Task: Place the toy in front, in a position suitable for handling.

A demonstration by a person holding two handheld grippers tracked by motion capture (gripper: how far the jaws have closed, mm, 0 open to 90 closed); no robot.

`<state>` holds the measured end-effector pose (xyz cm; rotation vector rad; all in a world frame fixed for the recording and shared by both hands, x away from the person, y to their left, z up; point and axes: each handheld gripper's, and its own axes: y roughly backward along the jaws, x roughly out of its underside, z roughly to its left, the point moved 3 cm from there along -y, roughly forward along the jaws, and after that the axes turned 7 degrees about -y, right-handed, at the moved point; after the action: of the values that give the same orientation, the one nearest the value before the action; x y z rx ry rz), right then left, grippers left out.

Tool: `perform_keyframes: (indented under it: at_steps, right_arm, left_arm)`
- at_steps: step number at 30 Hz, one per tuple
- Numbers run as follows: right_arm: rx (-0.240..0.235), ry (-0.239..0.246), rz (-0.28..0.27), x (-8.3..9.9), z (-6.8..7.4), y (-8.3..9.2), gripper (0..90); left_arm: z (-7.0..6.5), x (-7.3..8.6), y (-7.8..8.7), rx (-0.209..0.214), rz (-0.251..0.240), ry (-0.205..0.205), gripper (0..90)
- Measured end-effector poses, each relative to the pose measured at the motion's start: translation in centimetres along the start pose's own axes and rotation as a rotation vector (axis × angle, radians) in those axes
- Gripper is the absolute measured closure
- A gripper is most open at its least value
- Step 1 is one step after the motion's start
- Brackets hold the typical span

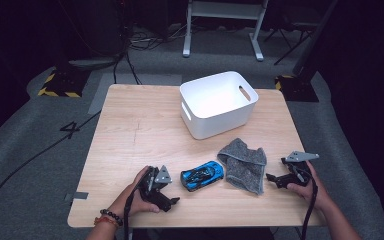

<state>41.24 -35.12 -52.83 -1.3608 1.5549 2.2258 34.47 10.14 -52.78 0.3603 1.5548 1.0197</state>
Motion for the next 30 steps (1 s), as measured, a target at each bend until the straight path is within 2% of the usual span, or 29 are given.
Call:
perform_keyframes:
  at_steps: [8, 25, 27, 28, 29, 30]
  right_arm:
    - [-0.001, 0.001, 0.000, -0.1, 0.1, -0.1, 0.1]
    - [0.002, -0.001, 0.000, -0.1, 0.1, -0.1, 0.1]
    - [0.002, -0.001, 0.000, -0.1, 0.1, -0.1, 0.1]
    - [0.002, -0.001, 0.000, -0.1, 0.1, -0.1, 0.1]
    - [0.003, -0.001, 0.001, -0.1, 0.1, -0.2, 0.1]
    - [0.006, -0.003, 0.001, -0.1, 0.1, -0.2, 0.5]
  left_arm:
    - [0.0, -2.1, -1.9, 0.027, -0.020, -0.032, 0.4]
    - [0.3, -4.7, -4.0, 0.052, -0.026, -0.067, 1.0]
    - [0.3, -4.6, -3.9, 0.049, -0.041, -0.063, 4.2]
    - [0.3, -4.6, -3.9, 0.049, -0.041, -0.063, 10.4]
    - [0.5, -4.5, -3.6, 0.050, -0.070, -0.063, 20.5]
    - [0.5, -4.5, -3.5, 0.053, -0.072, -0.067, 22.6]
